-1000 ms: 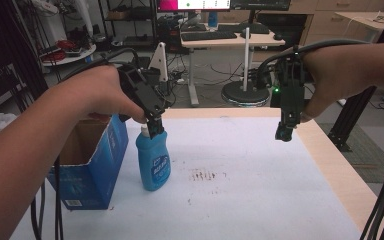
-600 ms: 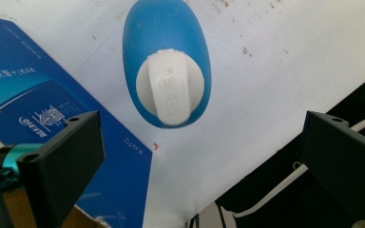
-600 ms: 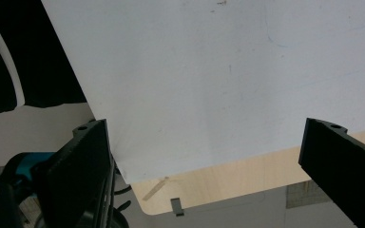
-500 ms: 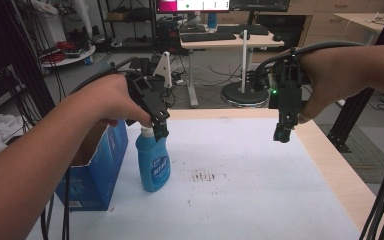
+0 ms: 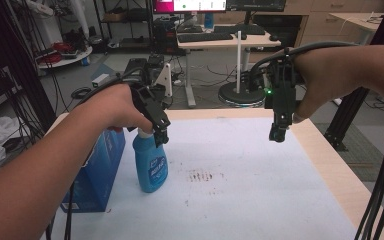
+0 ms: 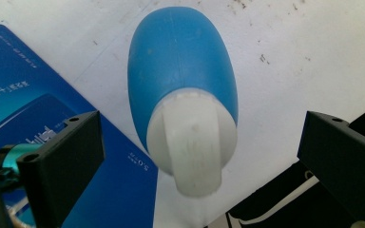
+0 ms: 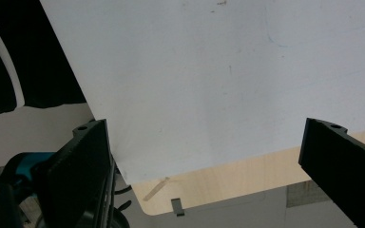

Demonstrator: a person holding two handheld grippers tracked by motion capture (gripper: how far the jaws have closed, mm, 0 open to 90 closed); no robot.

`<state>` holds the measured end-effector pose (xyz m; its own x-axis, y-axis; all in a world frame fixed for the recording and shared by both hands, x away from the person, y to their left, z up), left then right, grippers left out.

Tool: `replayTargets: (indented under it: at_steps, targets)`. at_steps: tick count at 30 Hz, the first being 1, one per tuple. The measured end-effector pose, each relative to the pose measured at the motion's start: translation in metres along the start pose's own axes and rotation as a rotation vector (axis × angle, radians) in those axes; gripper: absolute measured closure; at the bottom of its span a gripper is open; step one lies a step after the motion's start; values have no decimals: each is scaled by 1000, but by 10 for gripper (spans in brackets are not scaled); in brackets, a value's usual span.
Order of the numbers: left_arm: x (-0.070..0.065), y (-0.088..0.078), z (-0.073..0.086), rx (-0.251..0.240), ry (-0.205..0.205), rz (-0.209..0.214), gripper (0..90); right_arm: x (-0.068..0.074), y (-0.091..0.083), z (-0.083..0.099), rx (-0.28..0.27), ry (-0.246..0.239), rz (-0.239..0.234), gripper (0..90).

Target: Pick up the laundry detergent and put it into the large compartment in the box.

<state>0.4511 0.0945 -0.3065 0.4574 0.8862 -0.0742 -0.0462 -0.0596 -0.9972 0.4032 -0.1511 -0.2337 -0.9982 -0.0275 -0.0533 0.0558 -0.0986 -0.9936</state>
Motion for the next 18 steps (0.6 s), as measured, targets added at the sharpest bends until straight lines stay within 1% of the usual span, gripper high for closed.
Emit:
replayTargets:
  at_steps: [4, 10, 12, 14, 18]
  targets:
    - [1, 6, -2, 15, 4, -1, 17, 0, 1, -1, -2, 0, 1, 25]
    - [5, 15, -6, 25, -10, -6, 17, -1, 2, 0, 0, 0, -3, 25]
    - [7, 17, -7, 39, 0, -3, 17, -1, 2, 0, 0, -4, -6, 25]
    - [7, 21, -8, 38, -12, 4, 17, -1, 3, 0, -1, 0, -5, 25]
    - [11, 24, -11, 42, -12, 4, 17, -2, 4, 0, 2, -1, -9, 25]
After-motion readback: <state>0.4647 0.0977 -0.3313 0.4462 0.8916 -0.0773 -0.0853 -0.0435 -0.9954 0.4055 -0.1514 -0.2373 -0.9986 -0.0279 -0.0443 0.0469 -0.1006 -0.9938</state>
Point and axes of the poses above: each handheld gripper's, and its own axes: y roughly forward along the jaws, z roughly out of its underside, x roughly to its left, the point moved 5 cm from there along y, roughly forward along the jaws, and after that the axes turned 12 degrees about -y, right-handed, at the moved point
